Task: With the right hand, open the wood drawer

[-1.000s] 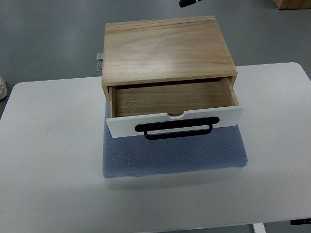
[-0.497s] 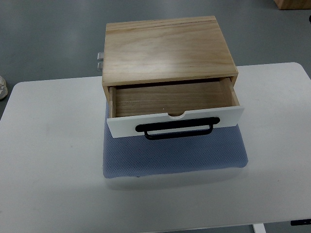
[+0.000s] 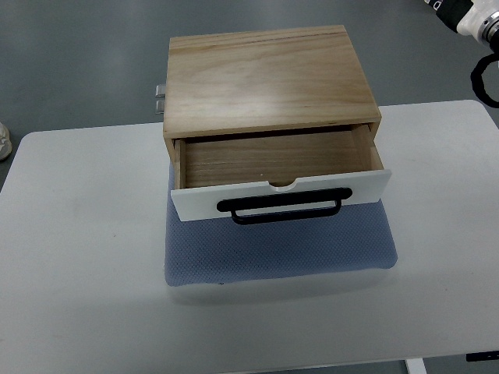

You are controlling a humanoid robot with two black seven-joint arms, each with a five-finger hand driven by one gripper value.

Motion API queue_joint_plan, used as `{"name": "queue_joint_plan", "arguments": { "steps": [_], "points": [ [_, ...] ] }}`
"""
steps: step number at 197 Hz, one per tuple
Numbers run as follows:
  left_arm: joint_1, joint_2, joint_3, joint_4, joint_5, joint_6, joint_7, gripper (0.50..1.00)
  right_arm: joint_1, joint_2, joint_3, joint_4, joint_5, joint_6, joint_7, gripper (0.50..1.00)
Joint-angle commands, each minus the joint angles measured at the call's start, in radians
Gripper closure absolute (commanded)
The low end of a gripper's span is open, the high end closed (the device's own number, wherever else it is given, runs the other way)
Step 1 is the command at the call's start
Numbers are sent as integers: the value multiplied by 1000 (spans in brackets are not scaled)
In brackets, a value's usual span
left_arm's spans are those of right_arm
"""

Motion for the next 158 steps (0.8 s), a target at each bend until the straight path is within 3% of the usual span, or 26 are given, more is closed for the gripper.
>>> {"name": "queue_joint_plan", "arguments": {
  "steps": [1, 158],
  "points": [
    [0, 0, 0, 0, 0, 0, -1, 500, -32, 21, 12, -2, 0, -1, 53, 558],
    [0, 0, 0, 0, 0, 0, 1, 500, -188, 126, 18, -22, 0, -4, 124, 556]
  ]
}}
